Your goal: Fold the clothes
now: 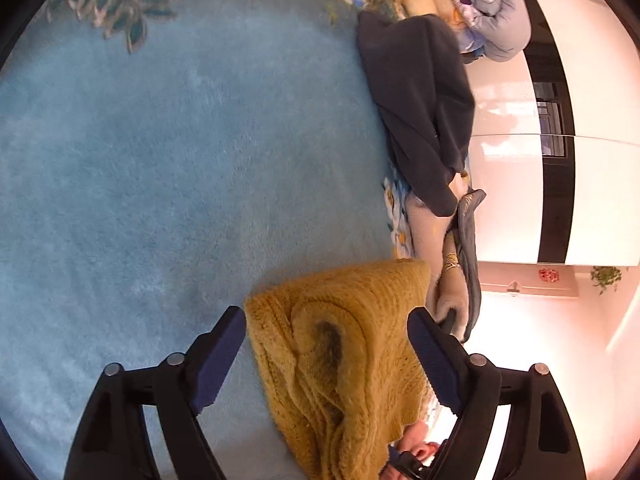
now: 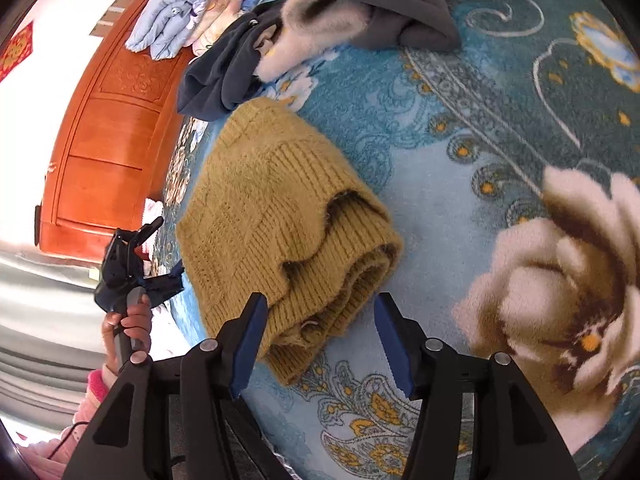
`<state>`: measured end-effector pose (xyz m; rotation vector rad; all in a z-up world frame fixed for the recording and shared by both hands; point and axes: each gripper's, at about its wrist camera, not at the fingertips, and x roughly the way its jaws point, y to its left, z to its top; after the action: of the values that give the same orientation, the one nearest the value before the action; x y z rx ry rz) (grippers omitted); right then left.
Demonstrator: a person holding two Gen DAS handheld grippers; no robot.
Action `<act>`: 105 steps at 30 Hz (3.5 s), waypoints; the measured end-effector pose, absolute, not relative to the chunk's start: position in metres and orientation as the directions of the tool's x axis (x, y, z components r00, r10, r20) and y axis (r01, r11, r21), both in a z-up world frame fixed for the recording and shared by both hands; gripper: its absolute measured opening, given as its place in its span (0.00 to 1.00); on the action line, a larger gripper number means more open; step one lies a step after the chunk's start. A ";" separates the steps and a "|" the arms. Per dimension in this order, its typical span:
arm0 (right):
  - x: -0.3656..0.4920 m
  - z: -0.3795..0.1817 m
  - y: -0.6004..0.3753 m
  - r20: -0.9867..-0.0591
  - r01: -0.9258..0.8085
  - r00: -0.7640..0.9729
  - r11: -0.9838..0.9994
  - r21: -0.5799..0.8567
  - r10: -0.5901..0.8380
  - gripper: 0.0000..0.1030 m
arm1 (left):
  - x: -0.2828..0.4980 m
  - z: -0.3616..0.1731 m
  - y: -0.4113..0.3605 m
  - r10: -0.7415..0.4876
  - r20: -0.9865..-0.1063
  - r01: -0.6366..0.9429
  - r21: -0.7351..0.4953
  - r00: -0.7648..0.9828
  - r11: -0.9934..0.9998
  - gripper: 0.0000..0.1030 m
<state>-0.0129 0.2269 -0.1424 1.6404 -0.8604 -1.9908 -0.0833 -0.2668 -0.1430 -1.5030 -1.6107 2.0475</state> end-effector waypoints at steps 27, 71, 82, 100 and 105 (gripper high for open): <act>-0.001 -0.156 0.220 -0.678 -0.151 -0.214 -0.662 0.734 -0.703 0.55 | -0.093 -0.154 -0.232 0.528 -0.687 0.464 -0.727 -0.499 -0.507 0.45; -0.039 -0.163 0.231 -0.601 -0.273 -0.497 -0.544 0.793 -0.626 0.27 | -0.060 -0.133 -0.227 0.496 -0.688 0.414 -0.720 -0.529 -0.557 0.37; -0.095 -0.083 0.234 -0.567 0.038 -0.384 -0.626 0.779 -0.729 0.25 | 0.010 -0.080 -0.178 0.446 -0.672 0.348 -0.711 -0.591 -0.610 0.35; -0.103 -0.145 0.254 -0.683 -0.065 -0.264 -0.694 0.717 -0.681 0.33 | 0.020 -0.115 -0.190 0.546 -0.712 0.520 -0.698 -0.440 -0.491 0.49; -0.083 -0.110 0.267 -0.759 -0.006 -0.344 -0.807 0.591 -0.553 0.40 | 0.025 -0.102 -0.201 0.551 -0.718 0.528 -0.691 -0.425 -0.493 0.49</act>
<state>-0.0826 0.2672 -0.1104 1.5444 -0.7271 -2.2050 0.0250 -0.2007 -0.1025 -1.6755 -1.5726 2.1182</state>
